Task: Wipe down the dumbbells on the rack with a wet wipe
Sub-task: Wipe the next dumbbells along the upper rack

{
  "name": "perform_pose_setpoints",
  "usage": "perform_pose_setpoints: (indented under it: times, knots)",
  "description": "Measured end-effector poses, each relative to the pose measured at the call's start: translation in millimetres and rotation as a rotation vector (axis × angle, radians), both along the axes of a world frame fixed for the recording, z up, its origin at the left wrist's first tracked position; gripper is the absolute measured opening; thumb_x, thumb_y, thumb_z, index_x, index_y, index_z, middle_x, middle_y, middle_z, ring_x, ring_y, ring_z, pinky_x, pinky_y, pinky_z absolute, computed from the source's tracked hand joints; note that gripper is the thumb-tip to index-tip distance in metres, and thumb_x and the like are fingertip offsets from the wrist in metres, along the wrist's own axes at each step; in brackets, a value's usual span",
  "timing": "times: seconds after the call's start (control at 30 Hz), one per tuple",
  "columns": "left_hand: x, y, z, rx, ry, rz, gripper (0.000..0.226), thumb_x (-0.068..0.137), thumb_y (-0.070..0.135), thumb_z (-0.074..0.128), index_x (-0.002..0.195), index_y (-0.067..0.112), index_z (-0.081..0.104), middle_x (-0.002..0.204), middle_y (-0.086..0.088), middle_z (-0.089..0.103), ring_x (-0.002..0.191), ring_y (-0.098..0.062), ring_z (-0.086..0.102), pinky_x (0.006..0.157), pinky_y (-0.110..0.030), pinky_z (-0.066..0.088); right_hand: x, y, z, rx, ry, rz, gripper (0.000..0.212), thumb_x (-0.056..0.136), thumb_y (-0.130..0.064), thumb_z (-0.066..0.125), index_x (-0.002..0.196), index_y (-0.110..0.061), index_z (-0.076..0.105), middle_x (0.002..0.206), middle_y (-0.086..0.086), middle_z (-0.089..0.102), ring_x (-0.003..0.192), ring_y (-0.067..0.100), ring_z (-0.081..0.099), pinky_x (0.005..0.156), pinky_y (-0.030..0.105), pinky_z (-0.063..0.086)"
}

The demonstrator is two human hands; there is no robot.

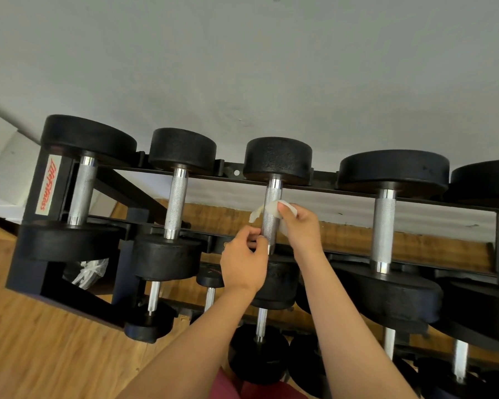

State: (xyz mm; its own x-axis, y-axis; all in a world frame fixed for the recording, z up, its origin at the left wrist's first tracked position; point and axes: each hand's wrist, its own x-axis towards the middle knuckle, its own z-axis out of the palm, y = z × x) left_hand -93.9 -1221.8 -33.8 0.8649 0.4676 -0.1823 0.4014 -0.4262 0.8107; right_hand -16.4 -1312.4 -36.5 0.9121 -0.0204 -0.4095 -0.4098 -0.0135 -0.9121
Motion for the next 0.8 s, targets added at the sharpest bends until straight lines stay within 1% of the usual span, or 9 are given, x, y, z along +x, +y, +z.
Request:
perform_pose_setpoints:
  times: [0.07, 0.17, 0.23, 0.3, 0.4, 0.47, 0.6, 0.73, 0.8]
  knots:
    - [0.0, 0.1, 0.2, 0.002, 0.007, -0.002, 0.01, 0.093, 0.025, 0.055, 0.097, 0.03, 0.063, 0.08, 0.014, 0.064, 0.082, -0.008, 0.062, 0.075, -0.031, 0.053, 0.4, -4.2, -0.7, -0.042, -0.027, 0.012, 0.012, 0.095, -0.02, 0.059, 0.089, -0.021, 0.07, 0.085, -0.008, 0.068, 0.083, 0.009, 0.063, 0.063, 0.013, 0.047]
    - [0.1, -0.2, 1.9, -0.006, 0.012, -0.009, 0.01, 0.093, 0.024, 0.055, 0.096, 0.031, 0.062, 0.08, 0.015, 0.064, 0.082, -0.007, 0.061, 0.074, -0.029, 0.052, 9.4, -3.2, 6.1, -0.056, -0.017, 0.117, 0.008, 0.096, -0.022, 0.059, 0.095, -0.019, 0.067, 0.085, -0.008, 0.066, 0.077, 0.002, 0.059, 0.057, 0.006, 0.044]
    - [0.1, -0.1, 2.3, -0.011, 0.008, -0.013, 0.01, 0.094, 0.024, 0.055, 0.098, 0.029, 0.063, 0.082, 0.014, 0.064, 0.081, -0.005, 0.061, 0.073, -0.025, 0.05, 14.5, 0.1, 8.2, -0.036, -0.011, 0.159, 0.009, 0.095, -0.024, 0.061, 0.096, -0.019, 0.068, 0.09, -0.004, 0.068, 0.079, 0.003, 0.06, 0.063, 0.01, 0.046]
    - [0.1, 0.0, 2.2, -0.016, 0.012, -0.011, 0.011, 0.094, 0.023, 0.056, 0.099, 0.028, 0.064, 0.082, 0.014, 0.065, 0.08, -0.002, 0.061, 0.07, -0.02, 0.047, 12.5, 1.5, 6.0, -0.008, -0.017, 0.139, 0.01, 0.094, -0.024, 0.062, 0.098, -0.018, 0.07, 0.092, -0.003, 0.07, 0.083, 0.006, 0.063, 0.067, 0.013, 0.048]
    - [-0.3, 0.2, 1.8, -0.014, 0.007, -0.01, 0.011, 0.094, 0.022, 0.056, 0.099, 0.026, 0.065, 0.081, 0.014, 0.064, 0.078, -0.001, 0.061, 0.066, -0.013, 0.042, 0.6, -4.5, -2.5, -0.005, -0.044, 0.031, 0.011, 0.094, -0.017, 0.061, 0.092, -0.022, 0.071, 0.088, -0.009, 0.07, 0.082, 0.003, 0.064, 0.064, 0.01, 0.048]
    - [-0.1, 0.4, 2.5, -0.009, 0.005, -0.011, 0.01, 0.094, 0.022, 0.057, 0.099, 0.026, 0.065, 0.08, 0.015, 0.064, 0.078, 0.0, 0.06, 0.065, -0.011, 0.041, -4.2, -8.3, -5.4, -0.033, -0.077, -0.01, 0.017, 0.093, -0.012, 0.061, 0.087, -0.025, 0.07, 0.085, -0.01, 0.068, 0.08, 0.002, 0.063, 0.062, 0.008, 0.047]
    - [0.0, -0.5, 3.4, -0.013, 0.001, -0.009, 0.01, 0.093, 0.022, 0.056, 0.097, 0.028, 0.063, 0.079, 0.015, 0.064, 0.076, 0.0, 0.061, 0.066, -0.014, 0.043, 7.3, -3.4, 1.7, -0.108, -0.068, 0.102, 0.01, 0.093, -0.02, 0.063, 0.099, -0.017, 0.071, 0.09, -0.006, 0.068, 0.081, 0.005, 0.061, 0.066, 0.014, 0.046]
    - [0.0, -0.2, 2.6, -0.009, -0.001, -0.008, 0.012, 0.094, 0.022, 0.056, 0.1, 0.025, 0.065, 0.081, 0.013, 0.065, 0.077, -0.002, 0.061, 0.068, -0.019, 0.047, 11.0, -1.5, 3.4, -0.084, -0.062, 0.11, 0.004, 0.091, -0.02, 0.066, 0.094, -0.02, 0.069, 0.092, -0.003, 0.07, 0.085, 0.007, 0.063, 0.074, 0.02, 0.05]
    - [0.0, -0.3, 3.1, -0.01, -0.001, -0.008, 0.012, 0.094, 0.022, 0.056, 0.1, 0.025, 0.065, 0.08, 0.014, 0.064, 0.077, -0.002, 0.061, 0.067, -0.018, 0.046, 5.7, -6.5, -1.5, -0.081, -0.086, 0.045, 0.005, 0.089, -0.017, 0.068, 0.091, -0.02, 0.07, 0.089, -0.006, 0.069, 0.085, 0.006, 0.063, 0.072, 0.016, 0.052]
